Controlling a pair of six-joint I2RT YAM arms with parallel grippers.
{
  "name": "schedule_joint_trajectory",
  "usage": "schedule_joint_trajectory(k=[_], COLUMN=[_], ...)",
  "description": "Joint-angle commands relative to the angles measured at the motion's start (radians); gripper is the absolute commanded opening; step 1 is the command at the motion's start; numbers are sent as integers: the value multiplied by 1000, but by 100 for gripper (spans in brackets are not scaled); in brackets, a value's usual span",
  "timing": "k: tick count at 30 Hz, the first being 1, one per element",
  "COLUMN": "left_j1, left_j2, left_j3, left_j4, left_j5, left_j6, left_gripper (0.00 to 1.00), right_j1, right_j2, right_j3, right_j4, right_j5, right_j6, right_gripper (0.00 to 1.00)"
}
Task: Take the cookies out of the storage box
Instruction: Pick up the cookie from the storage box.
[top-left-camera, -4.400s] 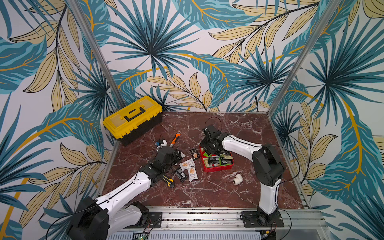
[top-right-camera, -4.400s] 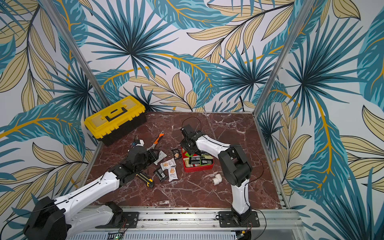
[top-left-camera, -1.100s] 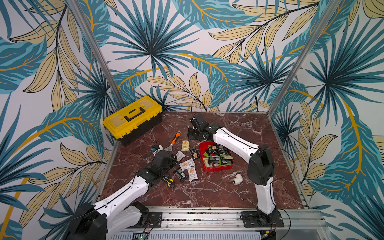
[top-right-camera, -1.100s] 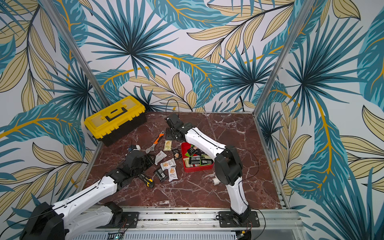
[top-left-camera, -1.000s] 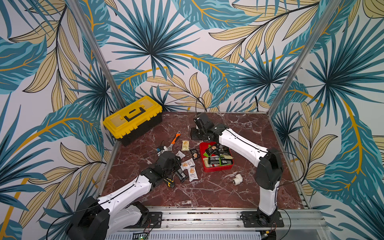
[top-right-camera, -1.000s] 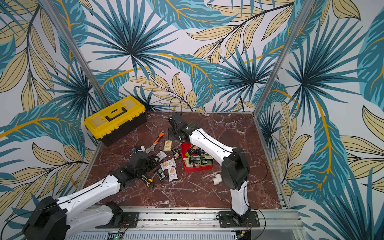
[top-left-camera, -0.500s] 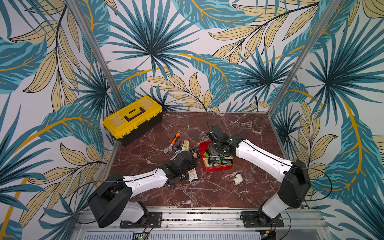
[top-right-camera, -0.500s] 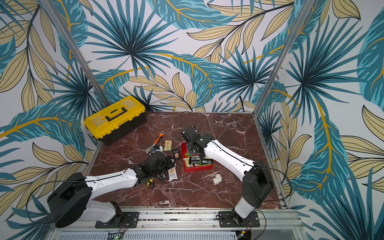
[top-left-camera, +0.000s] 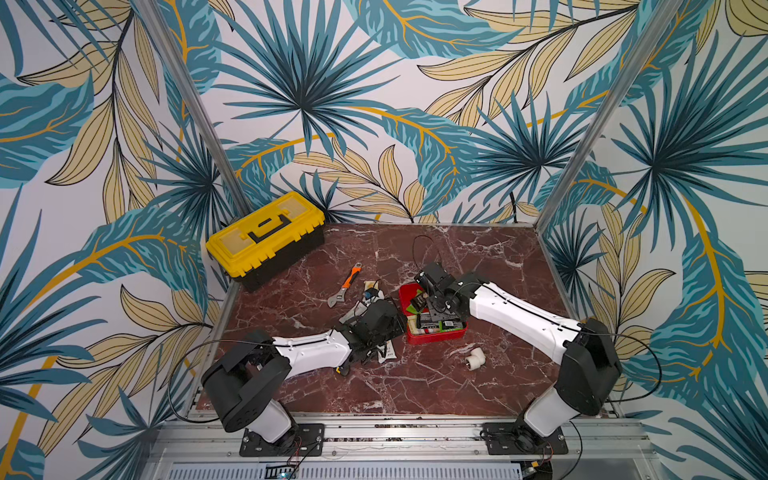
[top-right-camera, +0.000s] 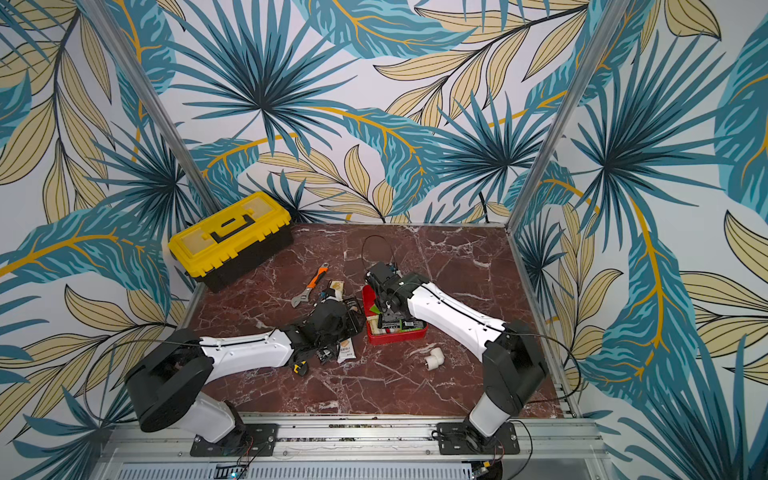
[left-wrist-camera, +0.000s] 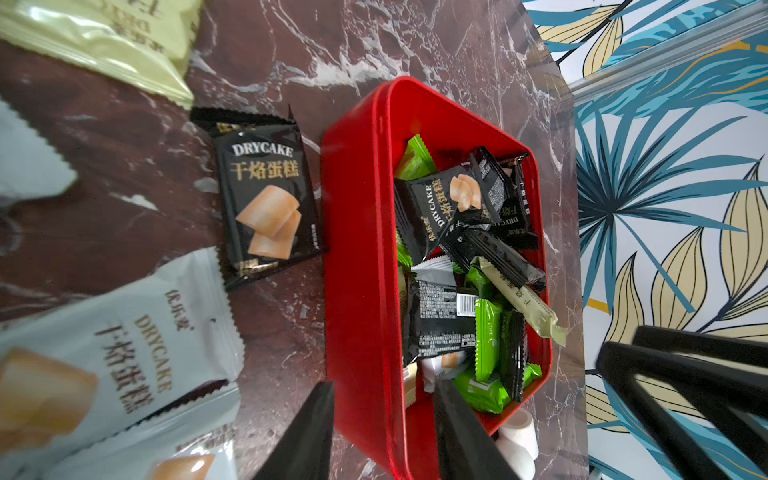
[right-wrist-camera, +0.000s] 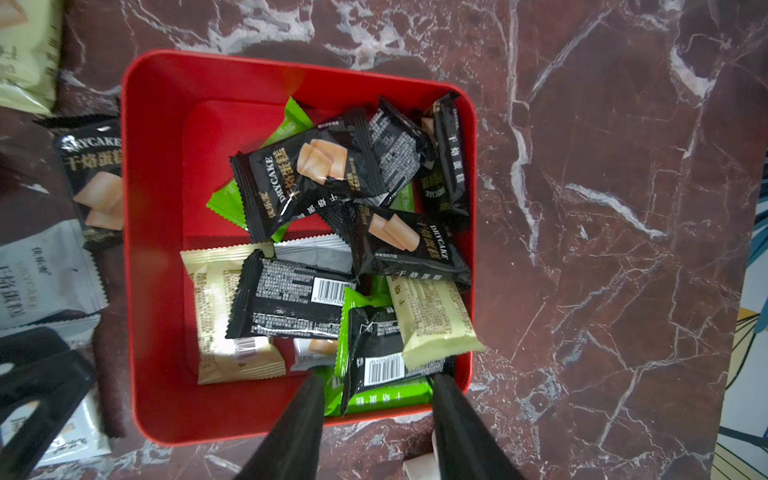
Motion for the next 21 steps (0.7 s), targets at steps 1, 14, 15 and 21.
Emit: schedule_joint_trajectory(k=[1, 14, 15, 21], left_j1=[-4, -4, -4, -4], left_j2=[23, 80, 84, 99], left_j3=[48, 73, 75, 78], left_j4=[36, 50, 51, 53], left_j5=[17, 17, 16, 16], left_j6=[14, 15, 16, 14], left_gripper=[44, 42, 42, 41], right_j1=[-1, 0, -1, 1], right_j2=[49, 140, 143, 137], right_j3=[9, 10, 10, 9], right_j4=[-31, -31, -31, -30], right_j5=[-25, -2, 0, -13], right_j6=[5, 25, 26, 32], right_gripper=[47, 28, 25, 10])
